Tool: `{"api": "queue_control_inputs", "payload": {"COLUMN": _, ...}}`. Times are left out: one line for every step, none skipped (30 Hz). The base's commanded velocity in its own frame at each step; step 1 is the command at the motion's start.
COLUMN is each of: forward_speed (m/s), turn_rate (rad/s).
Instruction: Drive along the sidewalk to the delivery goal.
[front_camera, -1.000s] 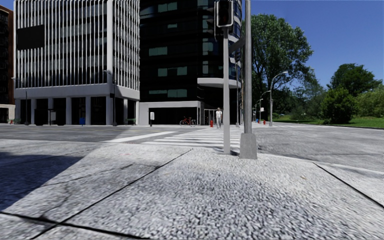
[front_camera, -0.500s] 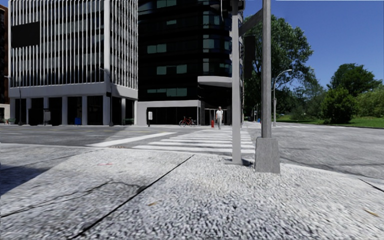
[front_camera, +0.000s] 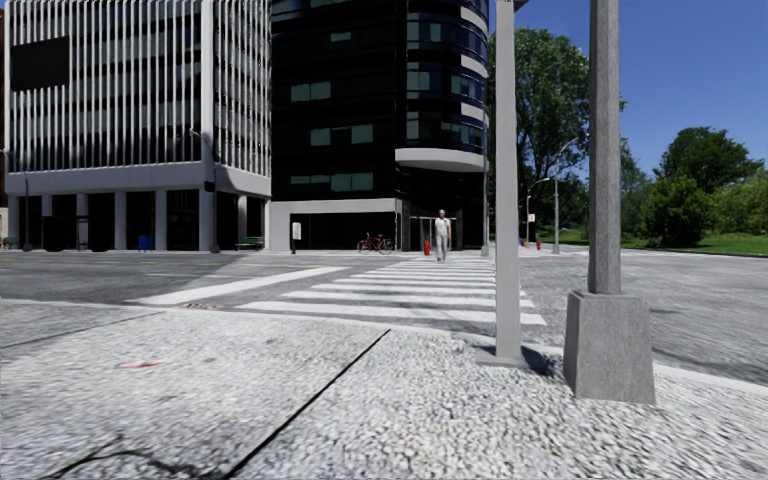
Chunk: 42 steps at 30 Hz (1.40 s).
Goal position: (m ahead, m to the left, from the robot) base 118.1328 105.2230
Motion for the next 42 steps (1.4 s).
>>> {"api": "queue_control_inputs", "payload": {"forward_speed": 2.0, "turn_rate": 0.0}}
{"api": "queue_control_inputs", "payload": {"forward_speed": 2.0, "turn_rate": 0.0}}
{"api": "queue_control_inputs", "payload": {"forward_speed": 2.0, "turn_rate": 0.0}}
{"api": "queue_control_inputs", "payload": {"forward_speed": 2.0, "turn_rate": 0.0}}
{"api": "queue_control_inputs", "payload": {"forward_speed": 2.0, "turn_rate": 0.0}}
{"api": "queue_control_inputs", "payload": {"forward_speed": 2.0, "turn_rate": 0.0}}
{"api": "queue_control_inputs", "payload": {"forward_speed": 2.0, "turn_rate": 0.0}}
{"api": "queue_control_inputs", "payload": {"forward_speed": 2.0, "turn_rate": 0.0}}
{"api": "queue_control_inputs", "payload": {"forward_speed": 2.0, "turn_rate": 0.0}}
{"api": "queue_control_inputs", "payload": {"forward_speed": 2.0, "turn_rate": 0.0}}
{"api": "queue_control_inputs", "payload": {"forward_speed": 2.0, "turn_rate": 0.0}}
{"api": "queue_control_inputs", "payload": {"forward_speed": 2.0, "turn_rate": 0.0}}
{"api": "queue_control_inputs", "payload": {"forward_speed": 2.0, "turn_rate": 0.0}}
{"api": "queue_control_inputs", "payload": {"forward_speed": 2.0, "turn_rate": 0.0}}
{"api": "queue_control_inputs", "payload": {"forward_speed": 2.0, "turn_rate": 0.0}}
{"api": "queue_control_inputs", "payload": {"forward_speed": 2.0, "turn_rate": 0.0}}
{"api": "queue_control_inputs", "payload": {"forward_speed": 2.0, "turn_rate": 0.0}}
{"api": "queue_control_inputs", "payload": {"forward_speed": 2.0, "turn_rate": 0.0}}
{"api": "queue_control_inputs", "payload": {"forward_speed": 2.0, "turn_rate": 0.0}}
{"api": "queue_control_inputs", "payload": {"forward_speed": 2.0, "turn_rate": 0.0}}
{"api": "queue_control_inputs", "payload": {"forward_speed": 2.0, "turn_rate": 0.0}}
{"api": "queue_control_inputs", "payload": {"forward_speed": 2.0, "turn_rate": 0.0}}
{"api": "queue_control_inputs", "payload": {"forward_speed": 2.0, "turn_rate": 0.0}}
{"api": "queue_control_inputs", "payload": {"forward_speed": 2.0, "turn_rate": 0.0}}
{"api": "queue_control_inputs", "payload": {"forward_speed": 2.0, "turn_rate": 0.0}}
{"api": "queue_control_inputs", "payload": {"forward_speed": 2.0, "turn_rate": 0.0}}
{"api": "queue_control_inputs", "payload": {"forward_speed": 2.0, "turn_rate": 0.0}}
{"api": "queue_control_inputs", "payload": {"forward_speed": 2.0, "turn_rate": 0.0}}
{"api": "queue_control_inputs", "payload": {"forward_speed": 2.0, "turn_rate": 0.0}}
{"api": "queue_control_inputs", "payload": {"forward_speed": 2.0, "turn_rate": 0.0}}
{"api": "queue_control_inputs", "payload": {"forward_speed": 2.0, "turn_rate": 0.0}}
{"api": "queue_control_inputs", "payload": {"forward_speed": 2.0, "turn_rate": -0.18}}
{"api": "queue_control_inputs", "payload": {"forward_speed": 1.89, "turn_rate": -0.32}}
{"api": "queue_control_inputs", "payload": {"forward_speed": 1.65, "turn_rate": -0.45}}
{"api": "queue_control_inputs", "payload": {"forward_speed": 1.49, "turn_rate": -0.56}}
{"api": "queue_control_inputs", "payload": {"forward_speed": 1.4, "turn_rate": -0.61}}
{"api": "queue_control_inputs", "payload": {"forward_speed": 1.37, "turn_rate": -0.63}}
{"api": "queue_control_inputs", "payload": {"forward_speed": 1.36, "turn_rate": -0.64}}
{"api": "queue_control_inputs", "payload": {"forward_speed": 1.36, "turn_rate": -0.64}}
{"api": "queue_control_inputs", "payload": {"forward_speed": 1.36, "turn_rate": -0.64}}
{"api": "queue_control_inputs", "payload": {"forward_speed": 1.36, "turn_rate": -0.64}}
{"api": "queue_control_inputs", "payload": {"forward_speed": 1.36, "turn_rate": -0.64}}
